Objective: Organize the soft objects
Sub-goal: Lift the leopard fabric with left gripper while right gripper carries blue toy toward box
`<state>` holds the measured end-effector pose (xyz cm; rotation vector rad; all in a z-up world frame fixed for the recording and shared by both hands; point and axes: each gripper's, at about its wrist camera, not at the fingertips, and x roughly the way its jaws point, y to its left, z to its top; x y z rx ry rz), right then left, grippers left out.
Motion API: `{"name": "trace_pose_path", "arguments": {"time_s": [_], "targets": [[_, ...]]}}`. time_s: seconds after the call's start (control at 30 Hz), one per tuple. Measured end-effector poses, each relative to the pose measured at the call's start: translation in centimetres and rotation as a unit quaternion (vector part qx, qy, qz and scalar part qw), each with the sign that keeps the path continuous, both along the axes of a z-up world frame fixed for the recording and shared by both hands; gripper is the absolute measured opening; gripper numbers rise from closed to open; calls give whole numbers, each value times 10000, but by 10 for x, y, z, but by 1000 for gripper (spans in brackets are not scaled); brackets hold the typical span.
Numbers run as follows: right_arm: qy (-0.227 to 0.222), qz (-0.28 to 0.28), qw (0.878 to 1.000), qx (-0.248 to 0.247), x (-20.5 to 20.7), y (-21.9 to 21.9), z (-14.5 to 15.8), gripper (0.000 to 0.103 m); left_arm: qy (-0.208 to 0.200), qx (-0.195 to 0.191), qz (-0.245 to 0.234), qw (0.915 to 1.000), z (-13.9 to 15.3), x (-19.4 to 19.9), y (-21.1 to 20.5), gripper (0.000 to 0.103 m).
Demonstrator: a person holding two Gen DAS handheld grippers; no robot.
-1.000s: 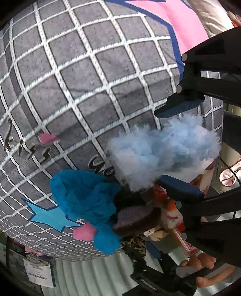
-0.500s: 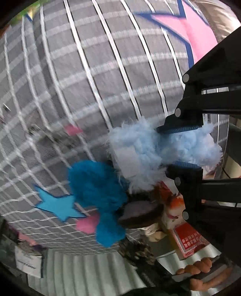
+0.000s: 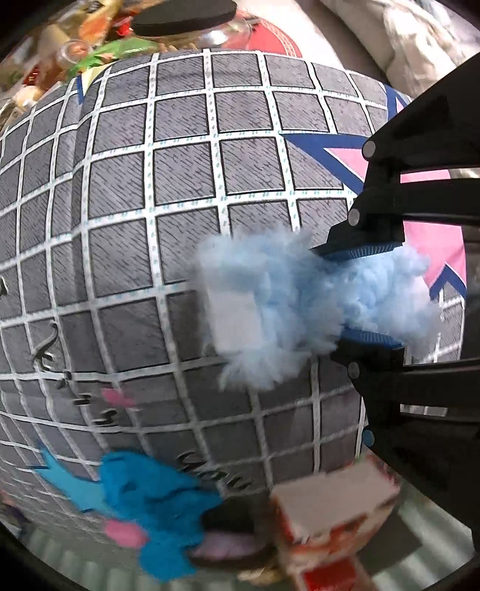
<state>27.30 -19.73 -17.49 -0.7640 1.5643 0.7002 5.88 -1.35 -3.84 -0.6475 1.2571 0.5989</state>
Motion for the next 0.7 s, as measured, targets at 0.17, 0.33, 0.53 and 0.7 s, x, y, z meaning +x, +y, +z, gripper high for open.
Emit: {"name": "trace_pose_path", "arguments": {"time_s": [0.17, 0.33, 0.53, 0.7], "targets": [[78, 113, 9999, 89, -24, 17, -5, 29, 67, 123, -569, 9983, 10, -1, -33, 24], [210, -95, 9988, 431, -28, 3, 22, 29, 112, 179, -1100, 9937, 14, -9, -64, 24], [284, -108, 9974, 660, -42, -21, 59, 29, 134, 62, -1339, 9909, 14, -18, -97, 24], [390, -128, 9954, 865, -81, -15, 82, 29, 75, -45, -1356, 9907, 15, -29, -115, 24]]}}
